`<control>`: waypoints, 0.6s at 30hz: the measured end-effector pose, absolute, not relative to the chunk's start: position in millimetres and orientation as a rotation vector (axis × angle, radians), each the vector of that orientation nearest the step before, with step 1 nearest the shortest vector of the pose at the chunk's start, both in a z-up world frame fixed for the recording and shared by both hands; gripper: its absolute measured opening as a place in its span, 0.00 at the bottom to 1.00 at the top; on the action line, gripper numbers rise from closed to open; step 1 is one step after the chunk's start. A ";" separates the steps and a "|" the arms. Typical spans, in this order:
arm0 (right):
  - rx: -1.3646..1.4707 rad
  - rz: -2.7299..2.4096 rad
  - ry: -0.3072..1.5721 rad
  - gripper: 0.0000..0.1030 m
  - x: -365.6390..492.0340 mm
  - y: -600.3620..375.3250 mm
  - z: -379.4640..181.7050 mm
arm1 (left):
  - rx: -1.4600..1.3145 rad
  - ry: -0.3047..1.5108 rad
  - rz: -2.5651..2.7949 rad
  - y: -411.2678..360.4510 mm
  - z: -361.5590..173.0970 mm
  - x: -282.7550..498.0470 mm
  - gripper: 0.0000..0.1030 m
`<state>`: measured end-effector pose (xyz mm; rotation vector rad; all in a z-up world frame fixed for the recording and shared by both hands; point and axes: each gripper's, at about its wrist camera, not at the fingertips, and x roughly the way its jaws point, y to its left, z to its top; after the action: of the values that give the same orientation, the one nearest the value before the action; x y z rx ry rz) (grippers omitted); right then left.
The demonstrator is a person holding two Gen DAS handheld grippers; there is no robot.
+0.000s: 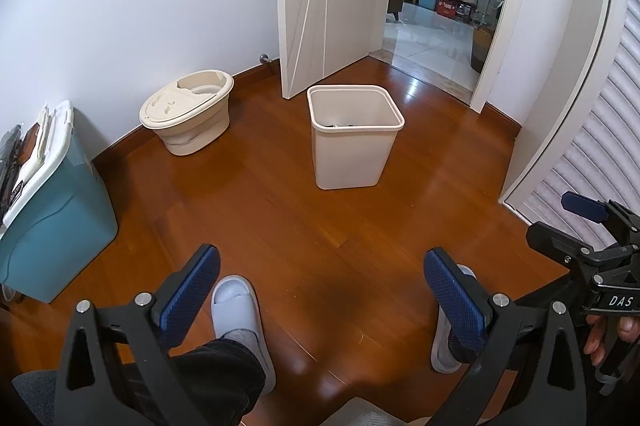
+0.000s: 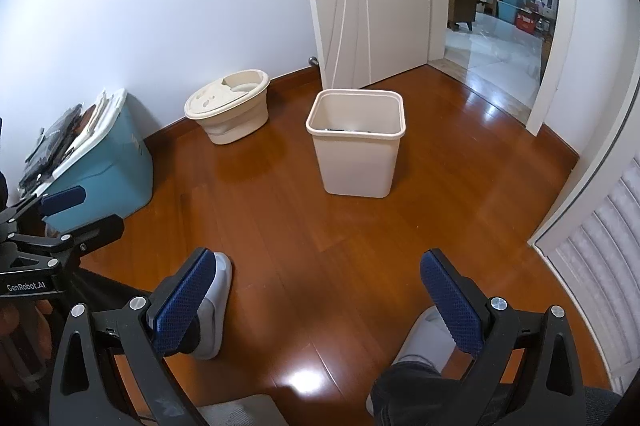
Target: Collect trash
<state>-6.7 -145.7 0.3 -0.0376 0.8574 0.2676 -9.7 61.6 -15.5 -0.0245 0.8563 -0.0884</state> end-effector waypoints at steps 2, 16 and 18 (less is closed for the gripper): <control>-0.040 0.267 0.858 1.00 -6.3 -144.9 -0.1 | -0.024 0.857 -0.086 61.4 -15.3 -9.3 1.00; -0.049 0.267 0.857 1.00 -6.9 -141.1 -1.8 | -0.083 0.826 -0.067 67.8 -6.8 -15.2 1.00; -0.053 0.268 0.856 1.00 -6.6 -141.3 -2.4 | -0.079 0.827 -0.068 66.9 -7.3 -15.5 1.00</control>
<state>-6.6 -141.3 -2.4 -0.0533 0.8561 0.2680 -15.5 66.9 -7.3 -0.0790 0.8266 -0.0682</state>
